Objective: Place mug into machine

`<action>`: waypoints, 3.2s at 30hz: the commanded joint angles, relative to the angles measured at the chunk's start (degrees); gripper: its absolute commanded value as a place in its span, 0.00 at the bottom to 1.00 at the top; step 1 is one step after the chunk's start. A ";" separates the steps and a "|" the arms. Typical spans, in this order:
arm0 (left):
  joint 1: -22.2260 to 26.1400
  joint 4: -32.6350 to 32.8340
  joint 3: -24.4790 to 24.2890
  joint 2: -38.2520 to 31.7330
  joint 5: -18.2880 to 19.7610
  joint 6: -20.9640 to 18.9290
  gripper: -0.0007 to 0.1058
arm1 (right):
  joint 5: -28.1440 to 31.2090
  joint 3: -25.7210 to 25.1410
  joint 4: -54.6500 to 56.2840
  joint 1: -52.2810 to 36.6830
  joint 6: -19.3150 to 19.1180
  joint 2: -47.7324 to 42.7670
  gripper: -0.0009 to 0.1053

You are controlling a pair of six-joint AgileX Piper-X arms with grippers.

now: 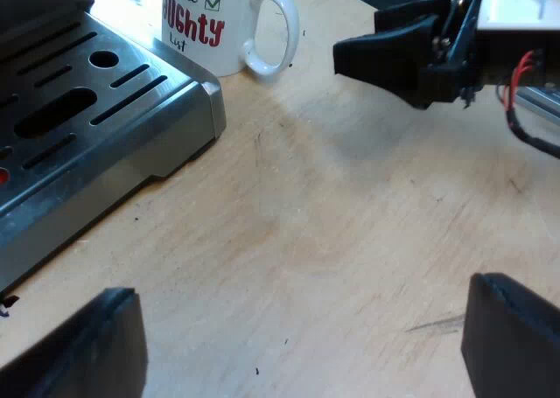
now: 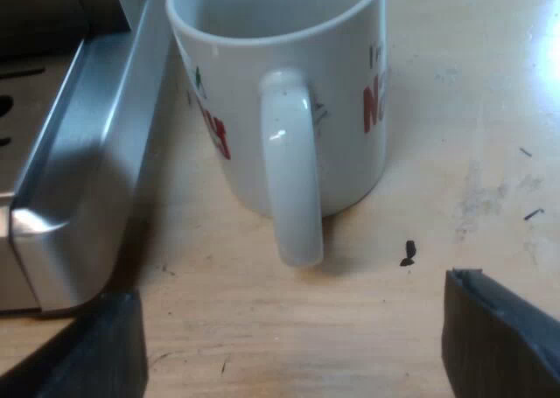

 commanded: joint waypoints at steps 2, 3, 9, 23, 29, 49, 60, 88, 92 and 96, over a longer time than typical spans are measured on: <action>-0.31 -0.17 -0.12 -0.36 0.54 -0.78 0.77 | 0.36 -0.59 -4.50 -0.09 -0.68 3.56 0.67; -0.31 -0.17 -0.12 -0.36 0.54 -0.78 0.77 | 0.36 -0.87 -5.03 -0.09 -0.68 4.70 0.67; -0.31 -0.17 -0.12 -0.36 0.54 -0.78 0.77 | 1.20 -3.26 -7.24 -0.09 -0.68 10.46 0.67; -0.31 -0.17 -0.12 -0.36 0.70 -0.78 0.77 | 2.73 -9.83 -11.50 -0.67 -0.68 21.02 0.66; -0.31 -0.17 -0.12 -0.36 0.78 -0.78 0.77 | -0.75 -11.82 -11.53 -4.31 -0.89 22.84 0.66; -0.31 -0.17 -0.12 -0.36 2.14 -0.78 0.77 | -4.84 -16.27 -11.51 -6.96 -4.56 26.45 0.62; -0.31 -0.17 -0.12 -0.36 2.14 -0.67 0.77 | -3.41 -16.27 -10.18 -6.94 -4.62 26.45 0.14; -0.31 0.27 -1.28 -9.81 0.76 -1.71 0.77 | 1.40 -16.27 12.10 -1.24 -4.87 3.48 0.01; -0.31 3.41 -1.28 -15.91 -1.38 -1.73 0.77 | 1.27 -16.27 20.82 -1.24 -7.45 -4.92 0.01; -0.31 8.17 -1.28 -20.87 -2.81 -1.73 0.77 | 1.07 -16.27 28.76 -1.24 -8.18 -14.42 0.01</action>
